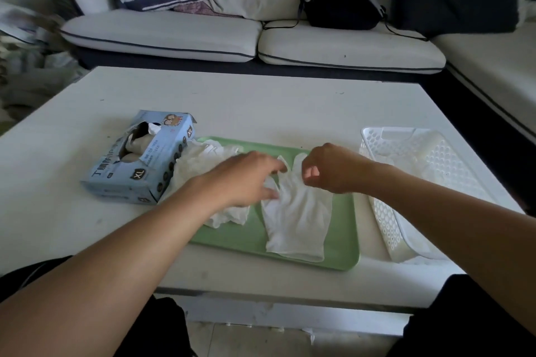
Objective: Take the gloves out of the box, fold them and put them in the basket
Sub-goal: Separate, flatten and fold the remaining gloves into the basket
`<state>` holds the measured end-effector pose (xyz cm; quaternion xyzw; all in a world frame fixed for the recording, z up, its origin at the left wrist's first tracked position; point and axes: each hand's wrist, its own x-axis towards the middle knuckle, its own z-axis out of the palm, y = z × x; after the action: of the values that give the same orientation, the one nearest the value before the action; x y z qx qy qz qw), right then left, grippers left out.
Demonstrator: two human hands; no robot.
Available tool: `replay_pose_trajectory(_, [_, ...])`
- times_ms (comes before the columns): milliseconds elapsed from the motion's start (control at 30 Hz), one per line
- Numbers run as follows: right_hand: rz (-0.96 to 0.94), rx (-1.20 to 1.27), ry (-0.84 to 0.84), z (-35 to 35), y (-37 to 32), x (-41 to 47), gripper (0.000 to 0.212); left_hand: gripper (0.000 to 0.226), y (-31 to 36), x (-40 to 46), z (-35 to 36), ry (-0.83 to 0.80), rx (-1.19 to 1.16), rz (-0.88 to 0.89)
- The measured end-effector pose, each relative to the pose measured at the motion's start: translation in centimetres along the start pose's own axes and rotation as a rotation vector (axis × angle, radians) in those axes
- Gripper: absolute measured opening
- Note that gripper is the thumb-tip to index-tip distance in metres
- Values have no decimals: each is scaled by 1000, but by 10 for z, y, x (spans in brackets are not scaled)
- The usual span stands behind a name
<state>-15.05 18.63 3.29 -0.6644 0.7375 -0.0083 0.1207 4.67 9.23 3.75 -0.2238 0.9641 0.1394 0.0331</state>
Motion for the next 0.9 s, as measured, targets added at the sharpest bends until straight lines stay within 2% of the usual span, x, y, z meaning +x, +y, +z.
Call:
replay_pose_trajectory(67, [-145,202,25,7,-20,3,21,43,-17,-9,-24,188,-20,-81])
replay_pose_trajectory(100, [-192,252,26,11,-29,5,28,39,-30,-13,-33,232,2,-127])
replay_pose_trajectory(133, [-223,284,35,14,-38,7,33,41,-44,-18,-39,227,35,-177])
replay_pose_trajectory(233, [-248,346,48,19,-54,13,35,57,-82,-35,-41,74,87,-314])
replay_pose_trajectory(300, [-250,369,56,19,-59,17,33,38,-97,-39,-34,79,49,-340])
replay_pose_trajectory(367, [-237,376,56,20,-56,18,31,10,-98,-38,-30,188,-38,-309])
replay_pose_trajectory(400, [-228,369,53,20,-55,17,31,7,-96,-37,-29,231,-77,-293])
replay_pose_trajectory(500, [-207,359,59,21,-50,17,30,10,-91,-35,-24,243,-149,-238])
replay_pose_trajectory(600, [-196,396,70,20,-50,17,29,22,-87,-33,-26,182,-177,-277])
replay_pose_trajectory(667, [-176,445,87,20,-52,19,28,16,-82,-33,-30,166,-203,-278])
replay_pose_trajectory(733, [-108,554,96,23,-59,21,27,10,-77,-32,-33,160,-200,-266])
replay_pose_trajectory(833, [29,795,59,34,-80,27,27,22,-69,-26,-33,134,-211,-273])
replay_pose_trajectory(900, [89,826,69,44,-96,34,28,30,-66,-23,-33,101,-227,-278])
